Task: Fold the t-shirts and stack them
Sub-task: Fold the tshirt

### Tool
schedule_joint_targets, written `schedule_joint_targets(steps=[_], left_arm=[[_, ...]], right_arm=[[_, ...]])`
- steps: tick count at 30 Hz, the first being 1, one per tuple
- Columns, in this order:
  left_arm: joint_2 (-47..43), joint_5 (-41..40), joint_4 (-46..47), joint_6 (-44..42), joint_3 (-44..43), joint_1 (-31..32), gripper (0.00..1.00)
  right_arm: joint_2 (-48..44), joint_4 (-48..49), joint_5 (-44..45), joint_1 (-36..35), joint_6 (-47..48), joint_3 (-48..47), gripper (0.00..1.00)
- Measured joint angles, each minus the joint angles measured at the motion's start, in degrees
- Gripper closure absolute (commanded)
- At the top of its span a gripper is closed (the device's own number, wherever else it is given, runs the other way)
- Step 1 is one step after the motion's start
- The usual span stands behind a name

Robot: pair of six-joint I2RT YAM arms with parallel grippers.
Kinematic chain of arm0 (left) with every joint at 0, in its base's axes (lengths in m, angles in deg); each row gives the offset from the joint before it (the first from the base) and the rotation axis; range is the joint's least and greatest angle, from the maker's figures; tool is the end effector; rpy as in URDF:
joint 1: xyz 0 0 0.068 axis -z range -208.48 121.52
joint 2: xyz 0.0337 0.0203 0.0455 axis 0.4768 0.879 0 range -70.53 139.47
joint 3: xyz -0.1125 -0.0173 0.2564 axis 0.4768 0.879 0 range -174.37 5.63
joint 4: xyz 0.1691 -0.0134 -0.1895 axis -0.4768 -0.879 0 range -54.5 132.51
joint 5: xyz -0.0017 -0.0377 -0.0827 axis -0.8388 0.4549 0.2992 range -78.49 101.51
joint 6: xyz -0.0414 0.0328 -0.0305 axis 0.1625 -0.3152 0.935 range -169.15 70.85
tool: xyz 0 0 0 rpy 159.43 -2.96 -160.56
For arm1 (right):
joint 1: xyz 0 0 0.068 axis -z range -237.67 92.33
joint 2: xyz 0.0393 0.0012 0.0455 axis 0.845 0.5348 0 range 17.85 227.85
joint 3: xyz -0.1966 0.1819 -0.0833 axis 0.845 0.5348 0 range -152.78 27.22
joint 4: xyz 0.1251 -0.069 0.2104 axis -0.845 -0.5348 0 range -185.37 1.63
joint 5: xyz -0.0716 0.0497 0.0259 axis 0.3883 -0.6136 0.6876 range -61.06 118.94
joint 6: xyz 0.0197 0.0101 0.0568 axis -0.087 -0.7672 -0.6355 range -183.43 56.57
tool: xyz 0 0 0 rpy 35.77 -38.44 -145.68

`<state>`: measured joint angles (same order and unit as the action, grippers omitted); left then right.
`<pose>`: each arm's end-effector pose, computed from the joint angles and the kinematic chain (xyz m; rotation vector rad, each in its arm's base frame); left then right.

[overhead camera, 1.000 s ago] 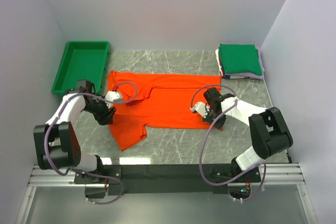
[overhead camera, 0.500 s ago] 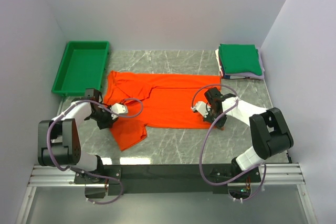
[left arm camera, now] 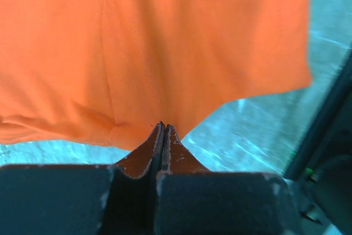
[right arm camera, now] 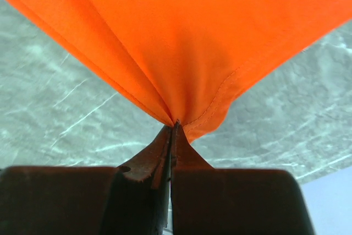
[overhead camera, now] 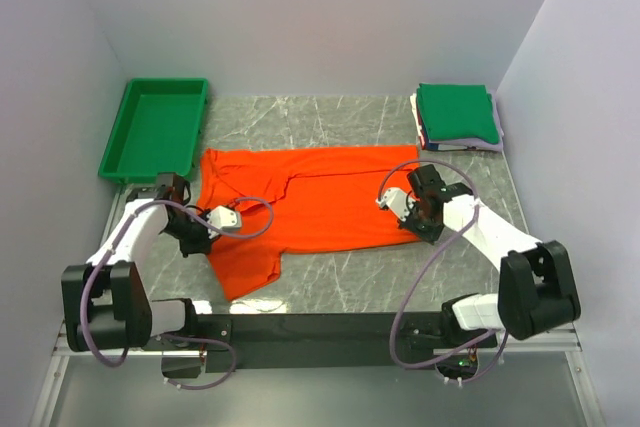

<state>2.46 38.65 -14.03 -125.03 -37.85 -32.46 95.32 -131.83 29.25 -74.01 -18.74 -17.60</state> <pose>0.1854 -0.0080 0.1946 1.6335 2.2135 -0.4481 0.2131 0.0621 0.1853 -1.4751 2.5043 -0.0944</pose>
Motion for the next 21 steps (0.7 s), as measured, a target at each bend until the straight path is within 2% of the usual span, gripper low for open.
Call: schedule_joint_targets(steps=[4,9,21], left_arm=[[-1.4,1.1,-5.1,0.1,-2.3,0.0,0.99],[0.3,2.9,-8.9,1.2,-7.6,-0.6,0.99],[17.4,9.4,-13.9,5.5,-27.3,-3.3,0.99]], right_arm=[[-2.7,-1.7,-0.9,0.1,0.7,-0.1,1.0],[-1.1,-4.3,-1.9,1.1,2.6,-2.1,1.0],[13.6,-11.5,-4.5,5.6,7.5,-21.8,1.0]])
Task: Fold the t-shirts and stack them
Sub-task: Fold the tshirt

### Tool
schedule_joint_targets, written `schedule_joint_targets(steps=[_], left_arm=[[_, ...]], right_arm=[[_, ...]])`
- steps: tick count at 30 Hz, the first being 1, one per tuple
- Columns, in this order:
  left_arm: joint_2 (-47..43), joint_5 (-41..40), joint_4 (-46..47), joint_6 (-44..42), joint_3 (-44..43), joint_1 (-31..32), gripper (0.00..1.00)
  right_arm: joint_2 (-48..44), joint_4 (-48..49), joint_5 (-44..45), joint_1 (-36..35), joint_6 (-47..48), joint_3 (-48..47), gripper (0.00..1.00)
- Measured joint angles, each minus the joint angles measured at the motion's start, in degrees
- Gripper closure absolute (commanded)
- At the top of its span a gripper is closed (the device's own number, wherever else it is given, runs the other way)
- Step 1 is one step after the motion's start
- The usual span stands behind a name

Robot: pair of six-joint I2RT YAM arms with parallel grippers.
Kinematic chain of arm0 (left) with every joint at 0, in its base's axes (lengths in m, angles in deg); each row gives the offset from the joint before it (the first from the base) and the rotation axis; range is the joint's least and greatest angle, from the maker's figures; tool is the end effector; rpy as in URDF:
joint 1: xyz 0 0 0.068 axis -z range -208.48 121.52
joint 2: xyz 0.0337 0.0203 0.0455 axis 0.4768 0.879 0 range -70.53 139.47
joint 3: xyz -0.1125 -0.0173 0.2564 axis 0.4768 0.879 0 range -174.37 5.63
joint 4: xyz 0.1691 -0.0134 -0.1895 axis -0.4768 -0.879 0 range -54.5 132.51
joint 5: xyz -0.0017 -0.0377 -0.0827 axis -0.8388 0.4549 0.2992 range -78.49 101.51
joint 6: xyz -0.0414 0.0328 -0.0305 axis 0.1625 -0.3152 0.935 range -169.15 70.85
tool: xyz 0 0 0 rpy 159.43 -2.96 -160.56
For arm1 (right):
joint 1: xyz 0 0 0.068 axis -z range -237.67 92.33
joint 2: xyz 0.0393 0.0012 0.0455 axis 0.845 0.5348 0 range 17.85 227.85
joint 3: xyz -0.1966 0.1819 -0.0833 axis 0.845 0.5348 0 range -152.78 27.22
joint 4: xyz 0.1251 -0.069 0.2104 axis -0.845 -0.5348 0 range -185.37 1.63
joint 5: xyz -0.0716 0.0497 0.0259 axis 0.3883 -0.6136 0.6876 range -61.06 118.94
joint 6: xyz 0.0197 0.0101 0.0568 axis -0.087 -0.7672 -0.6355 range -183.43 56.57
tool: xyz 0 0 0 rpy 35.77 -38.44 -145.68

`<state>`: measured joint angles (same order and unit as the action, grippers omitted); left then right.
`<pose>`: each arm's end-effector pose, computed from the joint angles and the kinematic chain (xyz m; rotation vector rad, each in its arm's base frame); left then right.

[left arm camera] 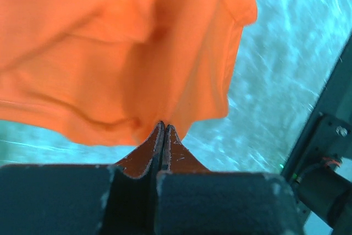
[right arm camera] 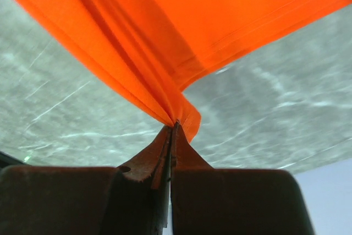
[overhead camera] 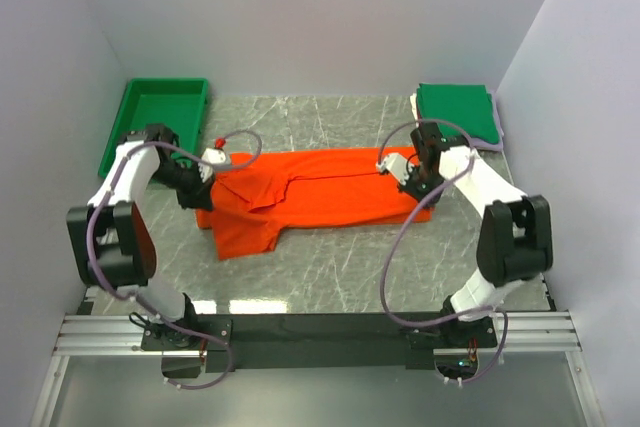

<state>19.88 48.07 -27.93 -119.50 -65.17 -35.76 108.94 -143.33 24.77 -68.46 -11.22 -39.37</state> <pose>0.2668 0.0067 0.2517 1.3906 2.2670 -0.6850 0.2822 0.0570 0.2240 -1.5468 2.5049 0.0041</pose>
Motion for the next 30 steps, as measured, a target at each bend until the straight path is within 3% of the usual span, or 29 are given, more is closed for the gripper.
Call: schedule_joint_targets(steps=[10,14,16,17,19,20,22,23,25,26,27,28,30], left_arm=[[17.9,3.5,-0.1,5.3,-20.0,-1.5,0.99],[23.6,3.7,2.4,8.9,-23.8,-1.6,0.99],[25.9,3.6,4.1,11.0,-24.4,-1.6,0.97],[26.8,3.5,5.1,12.0,-24.4,-1.5,0.89],[28.3,3.0,6.9,14.2,-24.4,-1.5,0.78],[28.7,2.6,8.1,15.2,-24.3,-1.5,0.66],[28.8,2.2,9.9,17.3,-24.2,-1.5,0.62],[28.7,2.1,10.5,18.0,-24.2,-1.5,0.54],[28.3,2.1,11.6,18.9,-23.9,-1.5,0.45],[27.7,2.2,12.3,19.3,-23.1,-1.5,0.38],[26.5,2.2,13.2,19.5,-21.7,-1.5,0.36],[25.2,2.2,13.4,19.8,-20.2,-1.5,0.36],[21.2,2.2,14.1,20.1,-16.5,-1.4,0.35]], right_arm=[[19.9,-3.7,-0.2,1.7,0.9,-22.5,1.0],[27.8,-4.5,0.2,1.8,0.8,-30.8,1.0],[31.6,-4.9,0.5,1.8,0.6,-34.8,1.0],[33.2,-4.8,0.9,1.8,0.3,-36.4,1.0],[35.1,-4.5,1.7,1.8,-0.1,-37.9,0.91],[35.7,-4.5,2.2,1.8,-0.3,-38.1,0.86],[36.2,-4.9,3.1,1.8,-0.3,-38.1,0.85],[36.2,-5.0,3.3,1.8,-0.3,-38.1,0.85],[36.0,-5.0,3.8,1.8,-0.4,-37.8,0.77],[35.5,-4.5,4.1,1.8,-0.6,-37.0,0.65],[35.0,-4.4,4.4,1.8,-0.9,-35.9,0.56],[34.4,-4.2,4.9,1.8,-1.2,-34.5,0.39],[32.7,-4.1,5.4,1.9,-2.1,-31.6,0.38]])
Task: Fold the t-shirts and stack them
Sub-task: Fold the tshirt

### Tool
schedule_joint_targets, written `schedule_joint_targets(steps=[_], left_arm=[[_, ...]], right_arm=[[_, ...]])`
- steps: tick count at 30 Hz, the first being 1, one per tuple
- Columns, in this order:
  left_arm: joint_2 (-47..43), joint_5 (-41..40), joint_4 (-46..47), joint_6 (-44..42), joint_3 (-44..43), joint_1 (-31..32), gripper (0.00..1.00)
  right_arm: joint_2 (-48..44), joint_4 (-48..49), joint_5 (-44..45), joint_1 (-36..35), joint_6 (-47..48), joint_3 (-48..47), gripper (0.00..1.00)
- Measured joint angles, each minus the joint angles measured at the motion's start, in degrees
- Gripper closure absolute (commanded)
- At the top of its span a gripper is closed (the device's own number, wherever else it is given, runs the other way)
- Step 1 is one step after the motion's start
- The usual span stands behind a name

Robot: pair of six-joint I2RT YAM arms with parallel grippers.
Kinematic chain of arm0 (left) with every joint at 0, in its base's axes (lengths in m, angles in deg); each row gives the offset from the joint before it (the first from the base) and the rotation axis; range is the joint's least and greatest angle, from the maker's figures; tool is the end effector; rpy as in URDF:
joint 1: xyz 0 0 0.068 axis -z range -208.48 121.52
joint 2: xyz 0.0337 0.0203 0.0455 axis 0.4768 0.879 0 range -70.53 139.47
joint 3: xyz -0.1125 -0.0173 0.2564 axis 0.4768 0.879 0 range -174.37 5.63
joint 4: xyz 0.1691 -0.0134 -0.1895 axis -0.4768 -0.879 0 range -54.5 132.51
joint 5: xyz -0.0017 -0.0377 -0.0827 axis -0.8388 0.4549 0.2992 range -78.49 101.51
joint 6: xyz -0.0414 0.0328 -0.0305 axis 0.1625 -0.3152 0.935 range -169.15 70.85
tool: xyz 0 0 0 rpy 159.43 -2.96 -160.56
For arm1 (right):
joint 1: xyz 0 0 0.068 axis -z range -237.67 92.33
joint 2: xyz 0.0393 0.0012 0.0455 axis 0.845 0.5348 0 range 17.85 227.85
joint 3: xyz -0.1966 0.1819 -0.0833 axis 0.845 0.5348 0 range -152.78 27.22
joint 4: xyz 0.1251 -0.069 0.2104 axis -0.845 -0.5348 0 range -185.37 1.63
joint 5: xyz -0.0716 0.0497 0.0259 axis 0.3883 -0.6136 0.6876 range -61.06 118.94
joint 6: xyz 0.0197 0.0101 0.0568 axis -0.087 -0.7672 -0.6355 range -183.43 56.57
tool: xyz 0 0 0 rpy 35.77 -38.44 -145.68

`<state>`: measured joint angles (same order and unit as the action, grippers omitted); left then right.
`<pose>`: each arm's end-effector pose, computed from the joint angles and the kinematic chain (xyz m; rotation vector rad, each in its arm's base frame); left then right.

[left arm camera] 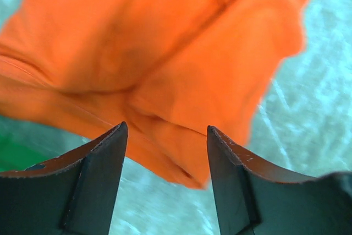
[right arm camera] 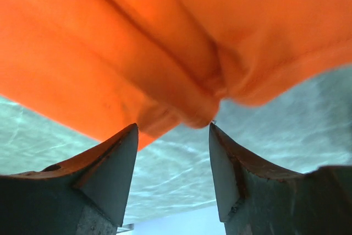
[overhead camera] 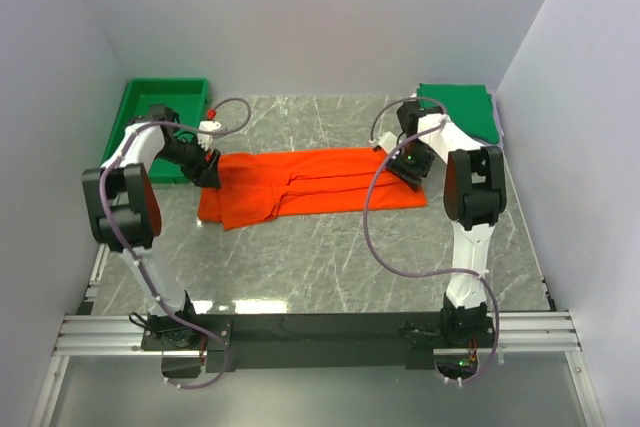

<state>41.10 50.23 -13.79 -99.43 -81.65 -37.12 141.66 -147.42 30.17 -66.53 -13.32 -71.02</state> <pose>0.3789 0.0287 0.2150 0.9892 2.3923 -0.6874 0.4177 0.0640 0.1720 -1.5050 2.6646 -0.0815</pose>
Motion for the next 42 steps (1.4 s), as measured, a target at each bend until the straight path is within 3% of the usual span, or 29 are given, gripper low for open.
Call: schedule_joint_targets(steps=[4,8,14,25,27,34,39,42], left_arm=[[-9.3,-0.1,0.9,0.0,7.1,1.0,0.35],[-16.8,-0.2,2.1,-0.1,13.8,2.5,0.37],[-20.4,-2.4,5.0,-1.5,22.5,7.1,0.43],[-22.6,-12.5,16.2,-2.6,33.4,18.5,0.4],[-21.8,-14.4,18.1,-2.6,34.0,19.5,0.44],[-17.9,-18.5,21.4,-4.0,33.5,20.9,0.81],[-16.7,-19.1,16.8,-4.6,30.1,20.6,0.93],[-15.8,-17.8,10.7,-5.1,23.7,19.5,0.99]], right_arm=[[-2.1,-0.6,-0.3,0.9,-3.9,0.7,0.39],[-2.3,-3.2,-3.5,3.4,-9.1,-2.5,0.47],[-2.3,-6.4,-9.4,6.5,-15.2,-1.4,0.6],[-2.3,-7.1,-15.7,6.0,-21.1,1.3,0.63],[-2.3,-7.1,-16.0,6.0,-21.4,1.3,0.64],[-2.3,-7.2,-15.8,6.0,-21.7,1.3,0.64],[-2.3,-7.3,-15.5,6.0,-21.7,1.3,0.64],[-2.3,-7.5,-15.4,6.0,-21.5,1.1,0.64]])
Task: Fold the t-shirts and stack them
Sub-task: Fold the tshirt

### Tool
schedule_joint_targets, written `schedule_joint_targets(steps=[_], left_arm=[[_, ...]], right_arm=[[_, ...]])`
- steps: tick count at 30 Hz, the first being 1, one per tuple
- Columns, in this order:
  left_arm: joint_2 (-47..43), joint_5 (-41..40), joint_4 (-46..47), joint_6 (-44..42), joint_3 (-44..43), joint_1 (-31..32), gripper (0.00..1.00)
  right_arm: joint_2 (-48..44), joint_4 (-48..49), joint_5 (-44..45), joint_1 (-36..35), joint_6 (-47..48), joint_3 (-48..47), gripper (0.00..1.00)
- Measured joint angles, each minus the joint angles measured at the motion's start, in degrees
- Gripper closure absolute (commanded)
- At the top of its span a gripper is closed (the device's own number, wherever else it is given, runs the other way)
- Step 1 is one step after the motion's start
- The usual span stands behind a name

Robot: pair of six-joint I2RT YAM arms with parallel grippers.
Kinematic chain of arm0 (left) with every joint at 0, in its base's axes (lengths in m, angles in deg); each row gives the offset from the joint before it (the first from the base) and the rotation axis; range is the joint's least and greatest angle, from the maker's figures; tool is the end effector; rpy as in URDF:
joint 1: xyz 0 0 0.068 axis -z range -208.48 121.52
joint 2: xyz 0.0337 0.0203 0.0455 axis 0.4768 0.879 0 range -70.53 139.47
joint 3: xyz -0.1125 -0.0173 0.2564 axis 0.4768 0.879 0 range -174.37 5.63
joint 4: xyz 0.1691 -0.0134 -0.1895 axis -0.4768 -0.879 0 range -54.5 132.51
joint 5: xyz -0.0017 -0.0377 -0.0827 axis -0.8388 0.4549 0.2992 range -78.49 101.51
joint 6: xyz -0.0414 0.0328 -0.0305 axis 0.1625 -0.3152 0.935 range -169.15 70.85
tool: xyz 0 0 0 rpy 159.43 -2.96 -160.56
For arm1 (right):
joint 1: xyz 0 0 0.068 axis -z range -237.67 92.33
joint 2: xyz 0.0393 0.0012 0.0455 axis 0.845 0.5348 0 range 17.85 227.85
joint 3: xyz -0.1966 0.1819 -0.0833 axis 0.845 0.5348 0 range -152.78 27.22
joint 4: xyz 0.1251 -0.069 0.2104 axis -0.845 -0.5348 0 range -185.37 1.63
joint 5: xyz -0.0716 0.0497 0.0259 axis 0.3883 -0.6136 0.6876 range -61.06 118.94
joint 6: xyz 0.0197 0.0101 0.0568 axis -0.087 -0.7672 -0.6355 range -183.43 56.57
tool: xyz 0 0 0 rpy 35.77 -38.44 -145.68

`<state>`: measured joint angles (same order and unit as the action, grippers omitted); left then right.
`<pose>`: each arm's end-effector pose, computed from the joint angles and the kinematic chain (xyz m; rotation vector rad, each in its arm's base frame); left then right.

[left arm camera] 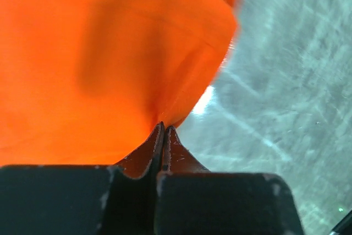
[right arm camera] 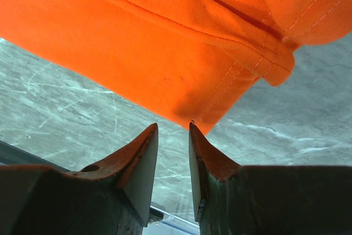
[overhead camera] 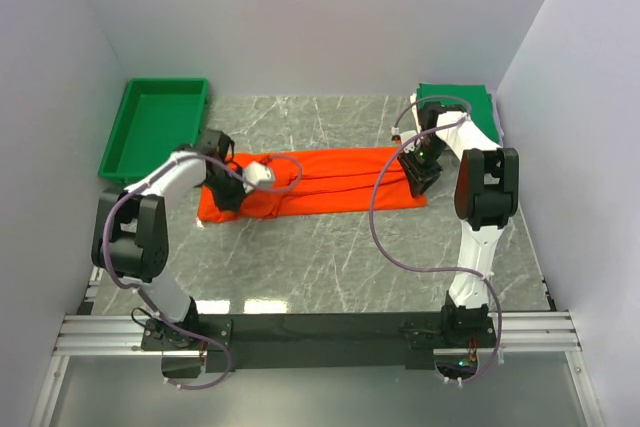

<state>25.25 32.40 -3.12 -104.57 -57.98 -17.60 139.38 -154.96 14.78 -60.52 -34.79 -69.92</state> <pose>0.2962 -0.0735 0.1945 1.5693 2.3025 -0.3622 0.4001 0.0310 0.1837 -0.8328 2.9653 0.3787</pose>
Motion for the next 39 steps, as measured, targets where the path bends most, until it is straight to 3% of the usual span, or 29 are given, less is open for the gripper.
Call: schedule_joint_targets(steps=[10,22,39], left_arm=[[9.1,4.3,-9.2,-0.3,-24.2,-2.7,0.99],[32.7,4.2,-4.7,7.1,-51.3,-4.0,0.99],[32.0,0.7,1.9,12.2,-43.8,-4.0,0.99]], right_arm=[[1.0,-1.2,0.4,0.0,1.0,-1.6,0.64],[1.5,-2.9,1.0,0.0,2.6,-4.8,0.51],[1.6,-2.6,0.1,0.0,2.9,-4.0,0.55]])
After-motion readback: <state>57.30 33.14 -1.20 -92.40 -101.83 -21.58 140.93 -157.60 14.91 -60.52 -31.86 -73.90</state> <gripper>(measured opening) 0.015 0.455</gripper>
